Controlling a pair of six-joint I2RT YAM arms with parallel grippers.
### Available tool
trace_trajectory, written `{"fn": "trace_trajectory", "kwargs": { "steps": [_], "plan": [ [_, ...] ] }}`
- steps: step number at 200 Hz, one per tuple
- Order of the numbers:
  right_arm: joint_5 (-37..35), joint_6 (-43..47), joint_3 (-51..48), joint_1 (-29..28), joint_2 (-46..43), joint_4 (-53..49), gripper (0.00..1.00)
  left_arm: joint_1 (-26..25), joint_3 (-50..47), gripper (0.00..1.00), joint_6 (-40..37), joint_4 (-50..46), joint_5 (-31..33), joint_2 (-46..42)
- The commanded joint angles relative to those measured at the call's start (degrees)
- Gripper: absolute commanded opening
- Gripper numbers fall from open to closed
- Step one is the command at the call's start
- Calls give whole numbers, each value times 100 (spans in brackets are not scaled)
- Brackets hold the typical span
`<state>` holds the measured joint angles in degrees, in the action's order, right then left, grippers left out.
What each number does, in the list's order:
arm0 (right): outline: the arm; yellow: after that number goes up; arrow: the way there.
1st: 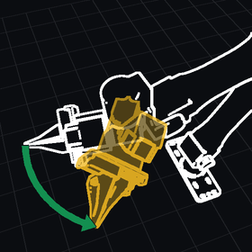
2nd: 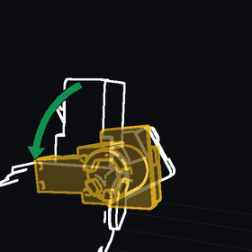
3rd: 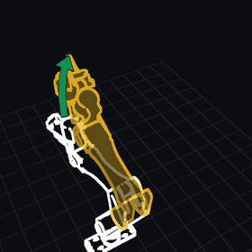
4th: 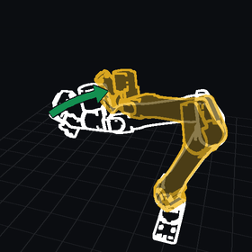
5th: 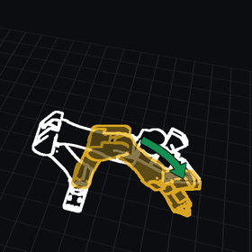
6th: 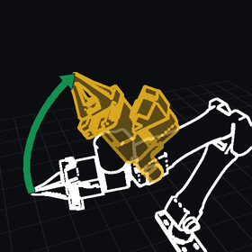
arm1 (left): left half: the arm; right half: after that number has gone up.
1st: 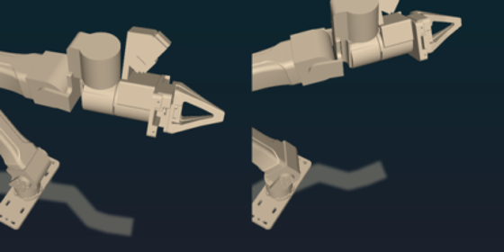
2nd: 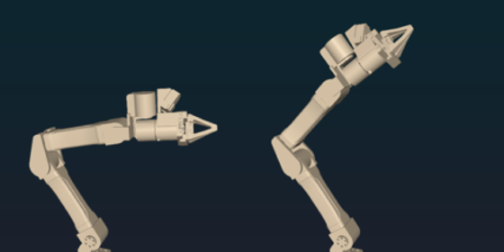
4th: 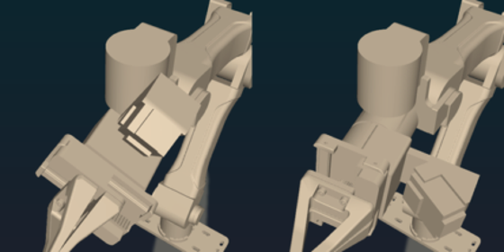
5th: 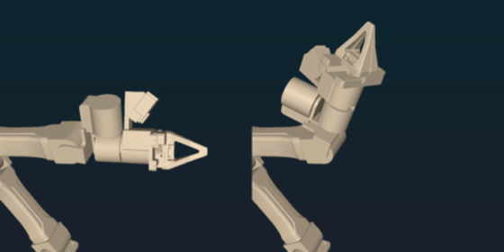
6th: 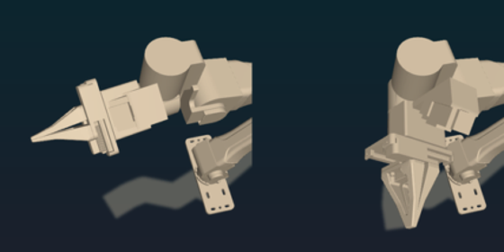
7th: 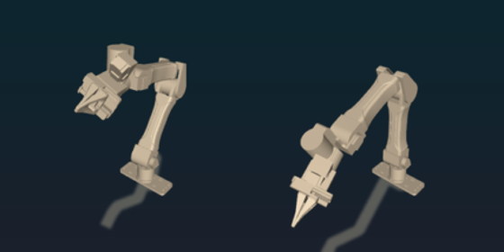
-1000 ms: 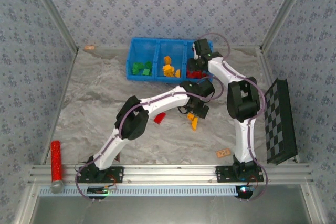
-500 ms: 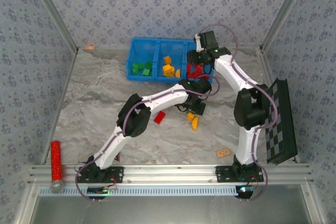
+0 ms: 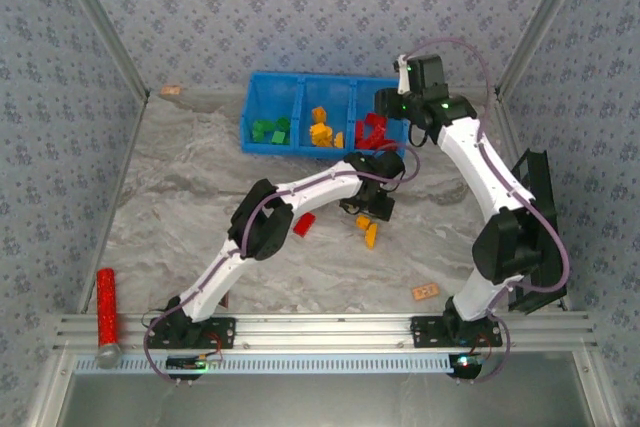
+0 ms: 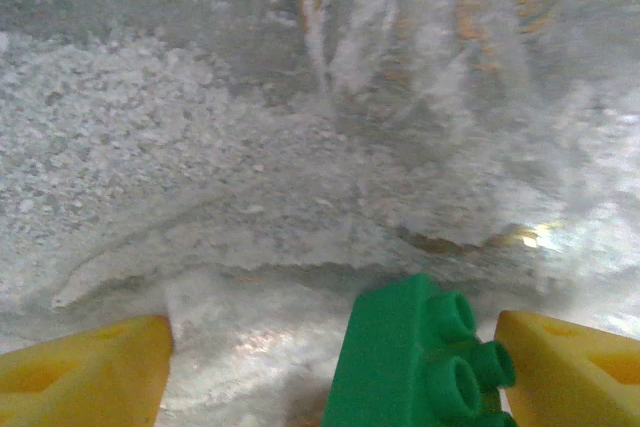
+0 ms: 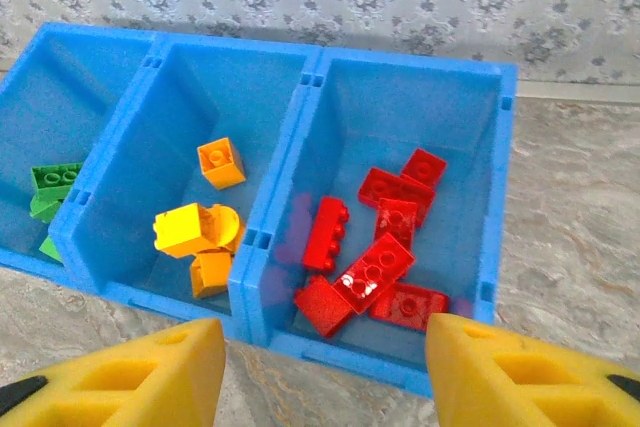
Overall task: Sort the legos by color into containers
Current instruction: Pick up the lego from the center of the table.
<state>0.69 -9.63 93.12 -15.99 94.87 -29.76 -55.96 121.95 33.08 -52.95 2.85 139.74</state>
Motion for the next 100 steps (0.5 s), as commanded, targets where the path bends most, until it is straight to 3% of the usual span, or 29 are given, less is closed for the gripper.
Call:
{"fn": "trace_trajectory", "kwargs": {
  "steps": [1,27,65,100],
  "plan": [
    [-113,-122,-194,141,-220,-170,58,7,86,81,67,-100,-212,165],
    [-113,-196,-363,256,-343,-166,58,7,110,75,75,-93,-241,194],
    [-152,-224,-477,350,-515,-248,58,15,110,55,128,-75,-292,194],
    [-188,-215,-603,438,-823,-413,58,37,96,44,164,-41,-303,168]
  ]
}}
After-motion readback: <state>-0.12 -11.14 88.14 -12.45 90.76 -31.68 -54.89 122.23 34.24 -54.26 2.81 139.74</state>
